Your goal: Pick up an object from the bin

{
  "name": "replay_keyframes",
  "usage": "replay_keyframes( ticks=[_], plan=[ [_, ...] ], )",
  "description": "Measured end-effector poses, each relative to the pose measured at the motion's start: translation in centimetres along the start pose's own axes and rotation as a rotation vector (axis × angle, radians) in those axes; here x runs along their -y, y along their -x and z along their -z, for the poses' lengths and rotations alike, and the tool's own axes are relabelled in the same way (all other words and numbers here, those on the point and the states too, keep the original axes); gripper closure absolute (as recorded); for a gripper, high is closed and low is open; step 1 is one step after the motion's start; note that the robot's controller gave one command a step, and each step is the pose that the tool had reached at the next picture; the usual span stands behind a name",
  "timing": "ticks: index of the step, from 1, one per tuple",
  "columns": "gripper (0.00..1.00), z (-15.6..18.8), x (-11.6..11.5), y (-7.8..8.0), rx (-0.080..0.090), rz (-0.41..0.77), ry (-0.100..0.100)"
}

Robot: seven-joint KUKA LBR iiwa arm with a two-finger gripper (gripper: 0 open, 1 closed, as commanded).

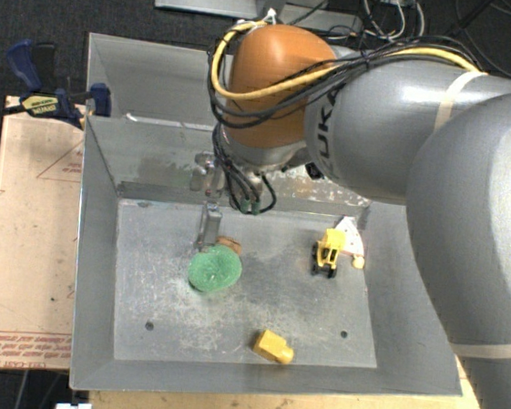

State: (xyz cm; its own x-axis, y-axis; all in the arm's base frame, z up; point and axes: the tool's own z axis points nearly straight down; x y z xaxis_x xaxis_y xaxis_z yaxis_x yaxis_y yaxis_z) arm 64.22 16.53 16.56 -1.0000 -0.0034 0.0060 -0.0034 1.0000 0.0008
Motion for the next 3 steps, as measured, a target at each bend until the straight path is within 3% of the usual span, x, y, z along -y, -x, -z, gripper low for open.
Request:
replay_keyframes(
  ticks=[1, 2, 3],
  plan=[
    [0.00, 0.5, 0.1, 0.2, 0.008, -0.003, 0.001],
    [0.00, -4.5, 2.9, -1.1, 0.010, 0.133, 0.000],
    [0.00, -4.9, 4.8, -2.2, 0.004, 0.238, -0.001]
  ],
)
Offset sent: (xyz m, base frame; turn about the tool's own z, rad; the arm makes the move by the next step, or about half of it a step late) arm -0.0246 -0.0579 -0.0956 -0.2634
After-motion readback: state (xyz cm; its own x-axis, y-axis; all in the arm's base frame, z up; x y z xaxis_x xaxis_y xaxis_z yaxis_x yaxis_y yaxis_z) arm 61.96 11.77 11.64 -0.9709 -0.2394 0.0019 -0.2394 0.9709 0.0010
